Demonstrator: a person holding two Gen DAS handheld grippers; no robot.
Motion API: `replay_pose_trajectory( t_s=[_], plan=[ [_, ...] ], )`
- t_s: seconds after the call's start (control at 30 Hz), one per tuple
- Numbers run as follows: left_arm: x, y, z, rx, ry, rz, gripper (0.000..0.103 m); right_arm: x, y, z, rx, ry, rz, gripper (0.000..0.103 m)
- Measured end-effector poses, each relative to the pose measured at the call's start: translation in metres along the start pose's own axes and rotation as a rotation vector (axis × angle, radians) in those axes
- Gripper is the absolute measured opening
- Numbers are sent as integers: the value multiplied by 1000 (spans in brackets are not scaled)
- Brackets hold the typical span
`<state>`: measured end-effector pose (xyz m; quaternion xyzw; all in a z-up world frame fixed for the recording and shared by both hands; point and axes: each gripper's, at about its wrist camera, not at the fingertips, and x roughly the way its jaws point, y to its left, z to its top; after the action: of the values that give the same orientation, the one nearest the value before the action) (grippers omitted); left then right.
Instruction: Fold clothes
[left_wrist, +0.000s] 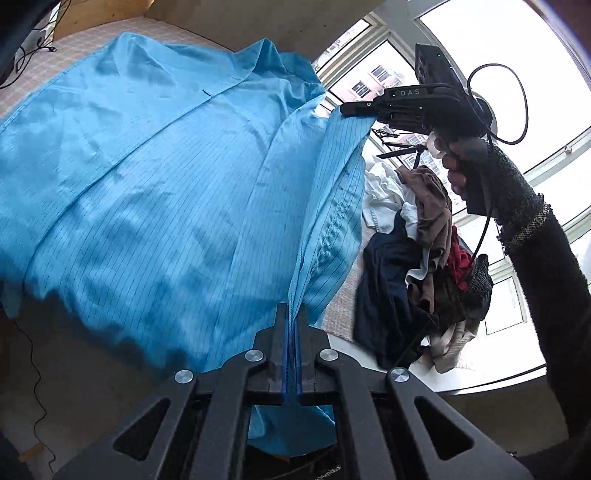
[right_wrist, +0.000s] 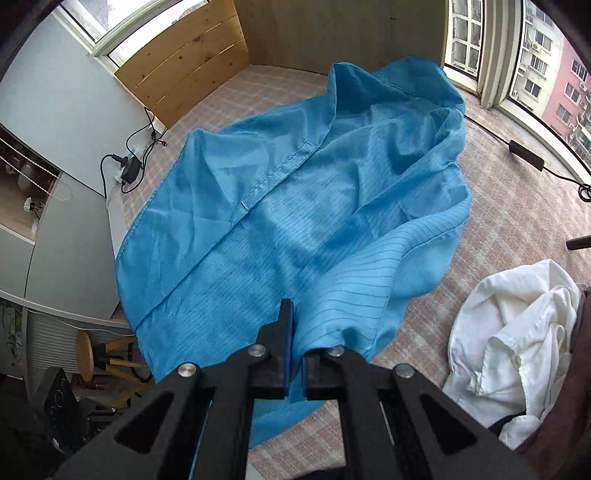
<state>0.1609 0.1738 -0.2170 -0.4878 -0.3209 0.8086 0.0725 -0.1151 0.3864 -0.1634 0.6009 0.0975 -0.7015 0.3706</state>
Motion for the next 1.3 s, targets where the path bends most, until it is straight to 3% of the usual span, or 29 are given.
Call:
replay_pose_trajectory(
  t_s=[0.07, 0.13, 0.23, 0.33, 0.5, 0.63, 0.87, 1.0, 1.03, 1.07, 1.1, 1.2, 1.3],
  plan=[
    [10, 30, -4, -40, 38, 98, 18, 27, 17, 20, -24, 56, -35, 20],
    [6, 54, -10, -81, 50, 154, 20, 40, 35, 29, -73, 79, -57, 21],
    [-19, 75, -26, -79, 33, 183, 28, 16, 44, 20, -90, 29, -24, 40],
    [-37, 80, -38, -77, 39, 171, 28, -18, 48, -17, -104, -20, 16, 44],
    [-60, 76, -48, -29, 50, 171, 28, -25, 76, -157, -162, 19, 171, 44],
    [-64, 78, -51, 9, 85, 170, 28, 8, 120, -248, -224, 92, 204, 44],
    [-79, 78, -67, 59, 107, 179, 28, 48, 167, -306, -400, 135, 145, 44],
    [-86, 77, -78, 72, 105, 180, 28, 77, 178, -316, -506, 169, 26, 44],
    [-86, 78, -80, 72, 107, 179, 28, 86, 181, -316, -527, 182, -7, 43],
    [-87, 78, -82, 71, 107, 178, 28, 94, 182, -318, -538, 197, -27, 32],
    [-88, 79, -84, 72, 105, 178, 28, 99, 184, -320, -535, 219, -12, 5],
    [-94, 80, -88, 69, 90, 177, 28, 96, 193, -324, -482, 250, 122, 2],
    [-103, 84, -90, 60, 58, 172, 28, 85, 220, -306, -411, 189, 325, 2]
  ],
)
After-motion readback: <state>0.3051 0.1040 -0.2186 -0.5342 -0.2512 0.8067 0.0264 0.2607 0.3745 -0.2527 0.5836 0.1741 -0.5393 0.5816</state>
